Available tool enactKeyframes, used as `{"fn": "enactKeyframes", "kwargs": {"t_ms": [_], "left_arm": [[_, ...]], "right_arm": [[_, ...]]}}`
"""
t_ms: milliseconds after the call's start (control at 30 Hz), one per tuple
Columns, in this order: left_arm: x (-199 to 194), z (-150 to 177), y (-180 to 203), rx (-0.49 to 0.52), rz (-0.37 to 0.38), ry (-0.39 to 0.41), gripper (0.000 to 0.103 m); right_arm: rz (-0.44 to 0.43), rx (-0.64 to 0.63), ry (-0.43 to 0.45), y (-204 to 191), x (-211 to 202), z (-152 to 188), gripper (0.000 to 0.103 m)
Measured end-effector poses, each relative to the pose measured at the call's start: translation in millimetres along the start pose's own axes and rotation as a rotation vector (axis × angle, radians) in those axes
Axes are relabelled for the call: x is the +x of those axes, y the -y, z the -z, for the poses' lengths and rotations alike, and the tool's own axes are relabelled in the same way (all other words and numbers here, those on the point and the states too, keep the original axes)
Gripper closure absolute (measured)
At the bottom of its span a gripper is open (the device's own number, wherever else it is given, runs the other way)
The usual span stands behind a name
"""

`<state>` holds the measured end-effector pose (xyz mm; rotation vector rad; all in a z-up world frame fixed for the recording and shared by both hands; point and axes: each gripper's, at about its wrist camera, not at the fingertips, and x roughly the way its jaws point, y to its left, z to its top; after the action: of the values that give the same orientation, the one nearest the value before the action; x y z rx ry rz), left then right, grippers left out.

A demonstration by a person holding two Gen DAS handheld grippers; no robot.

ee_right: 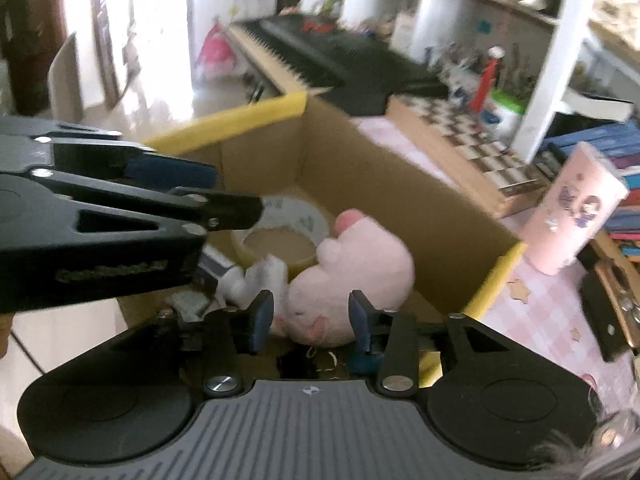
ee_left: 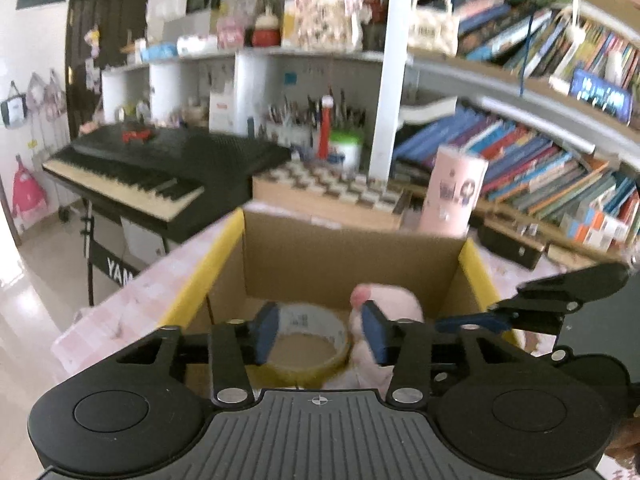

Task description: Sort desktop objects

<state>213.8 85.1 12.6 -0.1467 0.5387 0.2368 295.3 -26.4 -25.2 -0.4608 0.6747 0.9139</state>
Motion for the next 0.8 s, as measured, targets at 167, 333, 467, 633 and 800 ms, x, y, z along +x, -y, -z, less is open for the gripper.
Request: {"fn": "enactKeyframes", "kwargs": {"t_ms": [167,333,467,633,800], "left_arm": [[-30,-6,-2,-0.030,0.010,0.094,0.029],[-57,-3,0,-0.023,0.025,0.181,0.013],[-72,9,0,-0.008,0.033,0.198,0.007],[-81,33,0,-0.009,0.038,0.144,0.006],[-85,55,-1,0.019,0.028,0.033,0.006]], "right_arm": [[0.109,0.113,0.131,1,-36,5,0.045],[0.252,0.227,0.244,0,-70,17,0.020],[0.338,0.294,0.275,-10,-87,33,0.019],[0.411,0.389,0.237,-29,-98,62,0.016],[0.421,0.453,0.128,-47,-95,83,0.016]]}}
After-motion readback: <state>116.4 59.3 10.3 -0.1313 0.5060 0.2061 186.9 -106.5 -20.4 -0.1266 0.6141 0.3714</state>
